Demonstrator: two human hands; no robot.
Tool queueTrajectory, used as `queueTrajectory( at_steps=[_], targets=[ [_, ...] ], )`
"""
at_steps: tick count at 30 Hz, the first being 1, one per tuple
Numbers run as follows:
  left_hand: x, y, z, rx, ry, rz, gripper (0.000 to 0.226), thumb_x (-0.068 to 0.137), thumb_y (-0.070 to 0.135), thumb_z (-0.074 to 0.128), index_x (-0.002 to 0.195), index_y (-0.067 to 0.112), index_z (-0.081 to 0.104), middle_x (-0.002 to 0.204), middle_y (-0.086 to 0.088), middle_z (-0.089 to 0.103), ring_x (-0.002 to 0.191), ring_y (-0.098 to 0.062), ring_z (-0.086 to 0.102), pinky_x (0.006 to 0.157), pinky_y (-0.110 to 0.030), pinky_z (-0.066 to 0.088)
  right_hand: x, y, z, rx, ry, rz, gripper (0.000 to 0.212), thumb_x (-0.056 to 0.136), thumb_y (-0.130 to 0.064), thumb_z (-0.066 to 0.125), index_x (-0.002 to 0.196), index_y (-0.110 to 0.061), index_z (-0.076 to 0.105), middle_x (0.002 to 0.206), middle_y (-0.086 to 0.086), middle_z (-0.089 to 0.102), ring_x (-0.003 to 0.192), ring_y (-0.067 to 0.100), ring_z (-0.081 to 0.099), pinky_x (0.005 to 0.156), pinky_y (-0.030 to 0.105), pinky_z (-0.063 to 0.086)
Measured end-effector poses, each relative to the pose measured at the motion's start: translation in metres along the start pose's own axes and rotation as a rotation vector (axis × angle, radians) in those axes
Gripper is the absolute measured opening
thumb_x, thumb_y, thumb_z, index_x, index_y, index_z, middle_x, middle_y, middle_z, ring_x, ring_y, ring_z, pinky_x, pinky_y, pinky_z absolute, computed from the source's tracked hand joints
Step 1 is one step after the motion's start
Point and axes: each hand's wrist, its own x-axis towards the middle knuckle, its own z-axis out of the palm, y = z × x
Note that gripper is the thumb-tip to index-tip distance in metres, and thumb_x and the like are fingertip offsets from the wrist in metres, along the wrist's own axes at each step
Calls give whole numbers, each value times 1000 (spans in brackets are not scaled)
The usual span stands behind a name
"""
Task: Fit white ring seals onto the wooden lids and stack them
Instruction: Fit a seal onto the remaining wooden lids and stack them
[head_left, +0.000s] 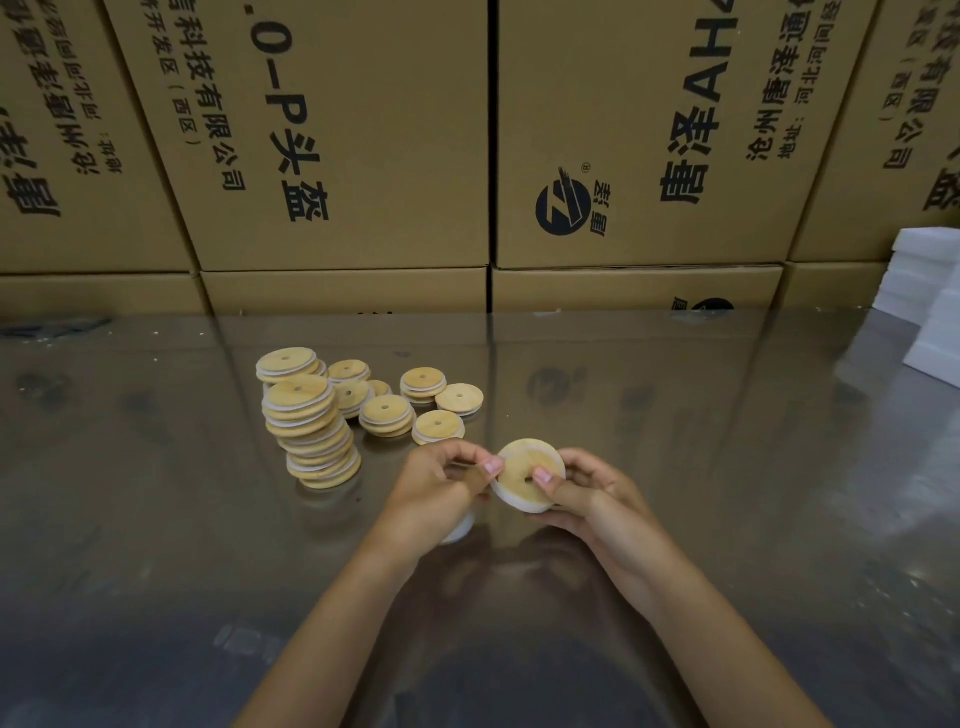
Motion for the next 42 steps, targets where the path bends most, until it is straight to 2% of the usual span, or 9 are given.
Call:
queueTrajectory(
  at_steps=[5, 10, 15, 19, 24, 30, 34, 37, 42],
  targets=[
    [-4, 2, 2, -129, -11, -50, 20, 89, 8, 66, 96, -10, 67, 91, -23, 71, 87, -27, 68, 85, -38, 57, 1, -1, -1, 116, -15, 8, 26, 88, -11, 67, 108, 5, 65, 97, 12, 73, 89, 19, 72, 74, 26, 57],
    [-6, 0, 8, -164, 29, -33, 17, 87, 9, 69, 92, -7, 68, 89, -23, 73, 87, -31, 71, 82, -35, 59, 1, -1, -2, 183, -24, 60, 24, 91, -12, 65, 111, 1, 65, 102, 13, 73, 92, 20, 72, 77, 28, 59],
    [-5, -3, 11, -35, 68, 40, 6, 86, 8, 71, 86, 2, 68, 83, -14, 74, 80, -23, 69, 86, -40, 55, 2, 1, -1, 220, -7, 78, 19, 91, -9, 65, 109, -1, 64, 105, 16, 72, 95, 23, 72, 84, 31, 59],
    [-4, -5, 10, 63, 80, 115, 3, 86, 8, 70, 87, 6, 69, 86, -8, 73, 87, -26, 69, 85, -38, 54, 2, 0, 2, 182, 6, 95, 27, 89, -6, 68, 113, 4, 62, 106, 18, 71, 98, 24, 70, 90, 37, 58],
    [-5, -9, 14, 215, 58, 168, 11, 84, 10, 71, 79, 19, 68, 78, 6, 71, 80, -13, 65, 77, -31, 51, -2, 0, 10, -105, 74, -36, 18, 91, -13, 69, 102, 0, 70, 92, 12, 71, 87, 19, 63, 82, 38, 48],
    [-1, -10, 4, 322, 70, 164, 18, 86, 10, 67, 74, 22, 64, 75, 8, 68, 73, -5, 61, 73, -27, 49, -2, -1, 10, -189, 53, -126, 5, 91, -6, 67, 95, -2, 68, 85, 5, 69, 81, 14, 60, 75, 30, 48],
    [-4, -12, 2, 478, 52, 193, 15, 89, 19, 64, 77, 27, 61, 81, 9, 67, 81, -11, 62, 76, -36, 50, -2, 0, 3, -108, 58, -84, 16, 92, -11, 66, 102, 2, 67, 93, 14, 71, 85, 19, 62, 81, 35, 47],
    [-6, -12, 5, 535, 12, 194, 14, 90, 21, 62, 79, 28, 61, 82, 10, 67, 82, -12, 61, 76, -39, 51, -1, -1, -1, 12, 59, -41, 22, 94, -12, 62, 107, 5, 64, 95, 14, 70, 87, 20, 62, 80, 31, 49],
    [-4, -13, 8, 467, -26, 162, 15, 90, 18, 63, 79, 27, 63, 83, 11, 67, 81, -11, 62, 74, -29, 49, 1, -2, -4, 92, 65, -25, 27, 94, -15, 61, 111, 7, 63, 95, 13, 68, 88, 20, 62, 79, 30, 50]
  ],
)
